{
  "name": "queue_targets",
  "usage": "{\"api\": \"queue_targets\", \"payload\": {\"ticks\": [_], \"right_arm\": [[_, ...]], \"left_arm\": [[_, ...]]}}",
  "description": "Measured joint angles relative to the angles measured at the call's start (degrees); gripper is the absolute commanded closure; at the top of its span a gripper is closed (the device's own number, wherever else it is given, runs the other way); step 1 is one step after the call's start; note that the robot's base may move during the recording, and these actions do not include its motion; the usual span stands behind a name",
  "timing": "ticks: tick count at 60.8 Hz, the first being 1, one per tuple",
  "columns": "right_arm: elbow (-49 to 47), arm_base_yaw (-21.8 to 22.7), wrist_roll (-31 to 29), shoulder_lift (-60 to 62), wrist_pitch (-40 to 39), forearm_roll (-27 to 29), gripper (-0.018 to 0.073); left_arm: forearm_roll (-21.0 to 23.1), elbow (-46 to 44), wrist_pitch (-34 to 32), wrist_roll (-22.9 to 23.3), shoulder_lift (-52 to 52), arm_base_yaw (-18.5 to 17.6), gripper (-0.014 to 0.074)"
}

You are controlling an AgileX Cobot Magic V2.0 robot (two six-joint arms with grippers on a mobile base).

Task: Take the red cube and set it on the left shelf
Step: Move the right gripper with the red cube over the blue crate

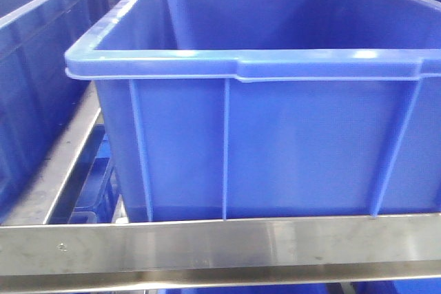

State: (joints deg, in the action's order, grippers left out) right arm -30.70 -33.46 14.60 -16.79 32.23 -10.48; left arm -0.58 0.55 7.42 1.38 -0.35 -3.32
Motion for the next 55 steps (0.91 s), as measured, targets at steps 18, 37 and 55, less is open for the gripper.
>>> {"api": "queue_targets", "payload": {"ticks": [18,37,55], "right_arm": [[0.0,0.0,0.0,0.0,-0.4,0.0,0.0412],[-0.1,0.0,0.0,0.0,-0.4,0.0,0.0412],[-16.4,0.0,0.0,-15.1,3.6,-0.1,0.0412]], "left_arm": [[0.0,0.0,0.0,0.0,0.0,0.0,0.0495],[0.0,0.0,0.0,0.0,0.0,0.0,0.0495],[0.0,0.0,0.0,0.0,0.0,0.0,0.0495]]}}
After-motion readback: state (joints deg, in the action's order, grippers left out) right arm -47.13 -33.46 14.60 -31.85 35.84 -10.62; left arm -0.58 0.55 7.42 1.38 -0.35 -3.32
